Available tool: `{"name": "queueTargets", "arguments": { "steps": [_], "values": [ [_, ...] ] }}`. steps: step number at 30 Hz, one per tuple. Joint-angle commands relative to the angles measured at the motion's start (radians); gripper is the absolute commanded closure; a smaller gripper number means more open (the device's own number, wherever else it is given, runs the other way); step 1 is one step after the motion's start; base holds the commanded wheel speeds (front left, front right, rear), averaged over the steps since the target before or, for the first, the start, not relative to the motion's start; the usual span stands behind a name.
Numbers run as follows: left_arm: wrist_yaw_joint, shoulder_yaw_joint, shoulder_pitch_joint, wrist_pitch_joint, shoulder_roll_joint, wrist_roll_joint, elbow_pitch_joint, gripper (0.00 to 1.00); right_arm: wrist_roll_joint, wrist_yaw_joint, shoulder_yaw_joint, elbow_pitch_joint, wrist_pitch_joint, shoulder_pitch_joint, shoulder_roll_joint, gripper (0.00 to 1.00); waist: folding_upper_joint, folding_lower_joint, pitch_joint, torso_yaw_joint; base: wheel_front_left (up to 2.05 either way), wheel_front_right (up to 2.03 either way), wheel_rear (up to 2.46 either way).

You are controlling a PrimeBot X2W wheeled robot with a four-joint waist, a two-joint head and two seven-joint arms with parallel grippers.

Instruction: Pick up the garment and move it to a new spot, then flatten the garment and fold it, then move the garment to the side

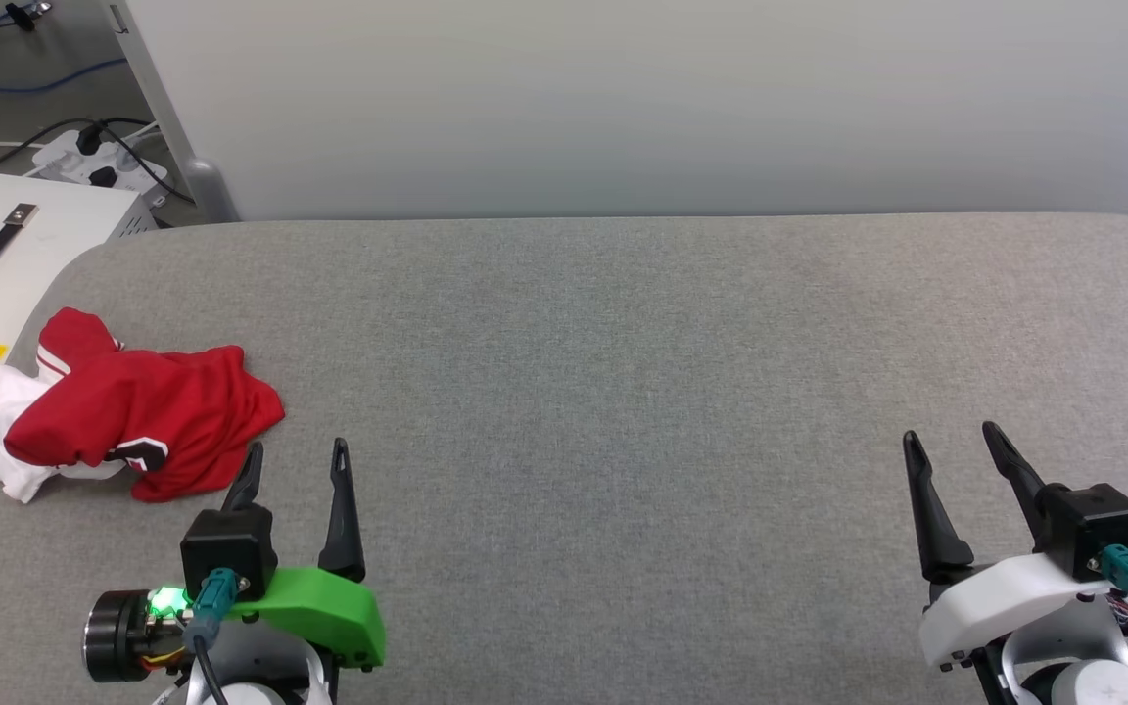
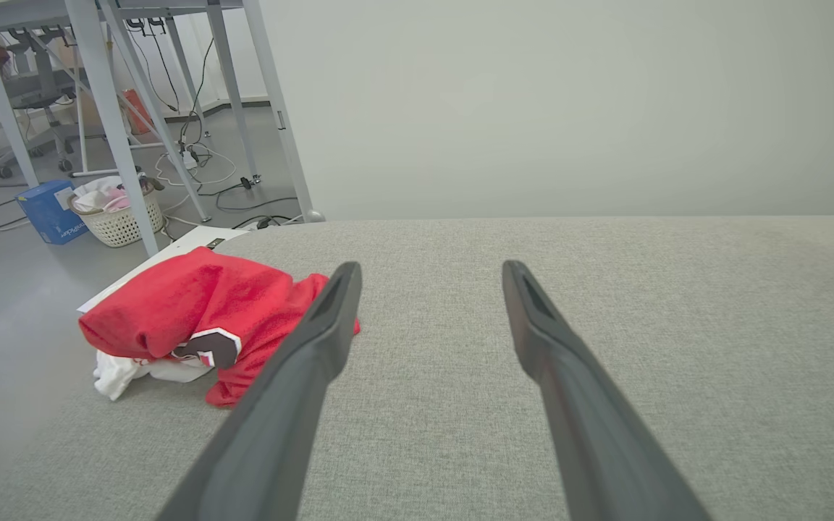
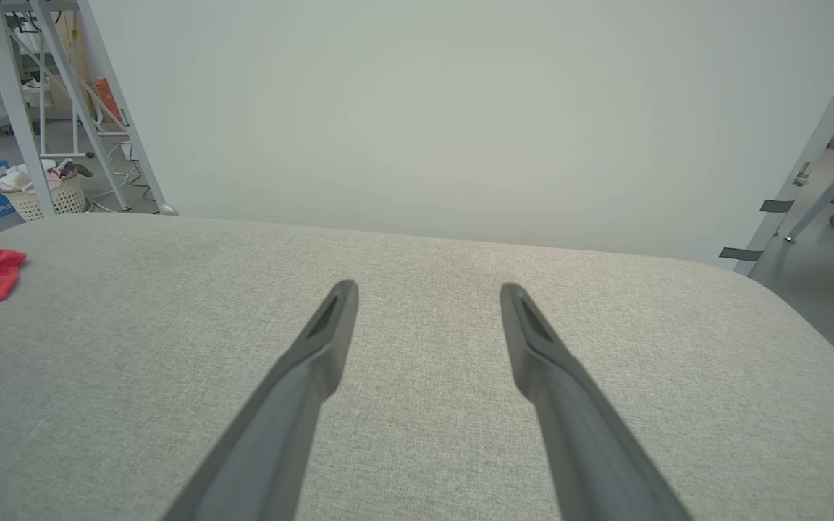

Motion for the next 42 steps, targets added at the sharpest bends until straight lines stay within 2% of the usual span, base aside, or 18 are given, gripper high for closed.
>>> {"name": "queueTargets", "arguments": {
  "steps": [1, 42],
  "values": [
    [0.008, -0.001, -0.003, -0.009, -0.001, -0.007, -0.007, 0.00, 0.015, 0.000, -0.003, -0.010, -0.011, 0.009, 0.000, 0.00, -0.0001, 0.0000, 0.001, 0.000, 0.00, 0.00, 0.00],
    [0.018, -0.017, 0.027, -0.098, -0.003, -0.064, -0.024, 0.00, 0.094, 0.000, -0.016, -0.055, -0.099, 0.063, 0.000, 0.00, -0.0001, 0.0000, -0.006, -0.007, 0.00, 0.00, 0.00]
  ]
}}
